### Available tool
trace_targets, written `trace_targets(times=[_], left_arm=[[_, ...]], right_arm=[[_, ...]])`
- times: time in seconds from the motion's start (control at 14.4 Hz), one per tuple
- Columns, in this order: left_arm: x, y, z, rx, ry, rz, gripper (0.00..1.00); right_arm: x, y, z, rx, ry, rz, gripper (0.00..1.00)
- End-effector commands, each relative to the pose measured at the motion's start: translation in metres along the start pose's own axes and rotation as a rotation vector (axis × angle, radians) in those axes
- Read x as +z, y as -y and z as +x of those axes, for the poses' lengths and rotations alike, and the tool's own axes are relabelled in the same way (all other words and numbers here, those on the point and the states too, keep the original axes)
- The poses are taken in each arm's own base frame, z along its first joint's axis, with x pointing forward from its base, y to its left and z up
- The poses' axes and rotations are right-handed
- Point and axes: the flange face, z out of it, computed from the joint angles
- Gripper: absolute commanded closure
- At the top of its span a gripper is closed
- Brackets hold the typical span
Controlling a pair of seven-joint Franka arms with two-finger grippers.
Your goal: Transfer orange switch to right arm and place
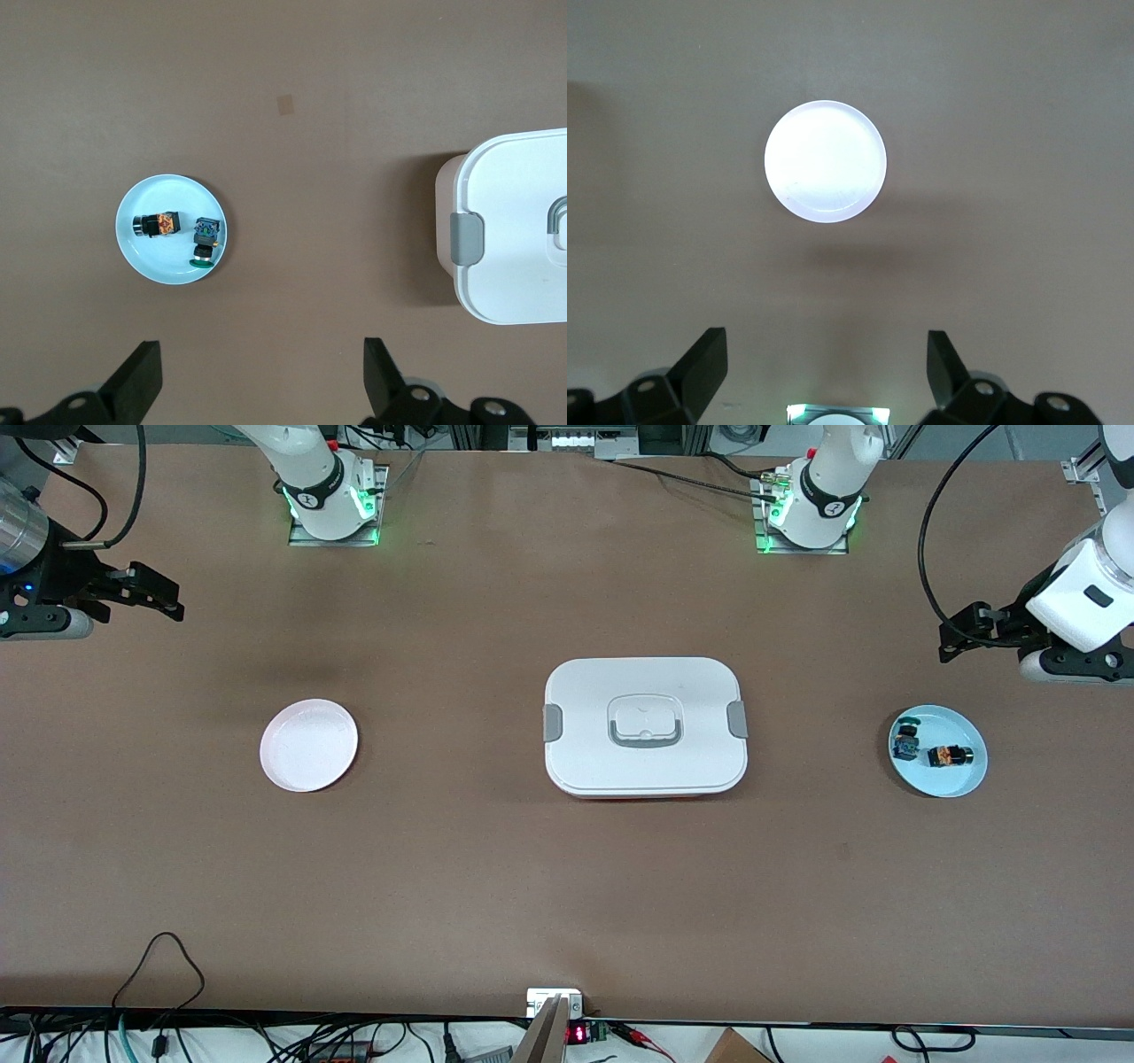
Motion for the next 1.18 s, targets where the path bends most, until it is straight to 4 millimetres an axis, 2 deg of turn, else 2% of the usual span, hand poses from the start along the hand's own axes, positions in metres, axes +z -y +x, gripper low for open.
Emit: trace_targets(times=[0.0, 0.63, 0.77, 1.11], left_arm=[[-0.006, 0.001, 0.004, -0.013, 0.007, -0.003, 0.00], [-0.005, -0.001, 0.004, -0.002, 0.010, 0.001, 0.00], [0.023, -0.006, 0.020, 0.007, 0.059, 0.002, 0.00], [0.022, -0.003, 0.038, 0.005, 0.045, 0.000, 0.00]], right_arm=[[0.000, 0.001, -0.003, -0.009, 0.006, -0.013, 0.00], [0.000, 0.001, -0.003, -0.009, 0.006, -0.013, 0.00], [0.000, 0.001, -0.003, -0.009, 0.006, -0.013, 0.00], [0.000, 0.001, -0.003, -0.011, 0.006, -0.013, 0.00]])
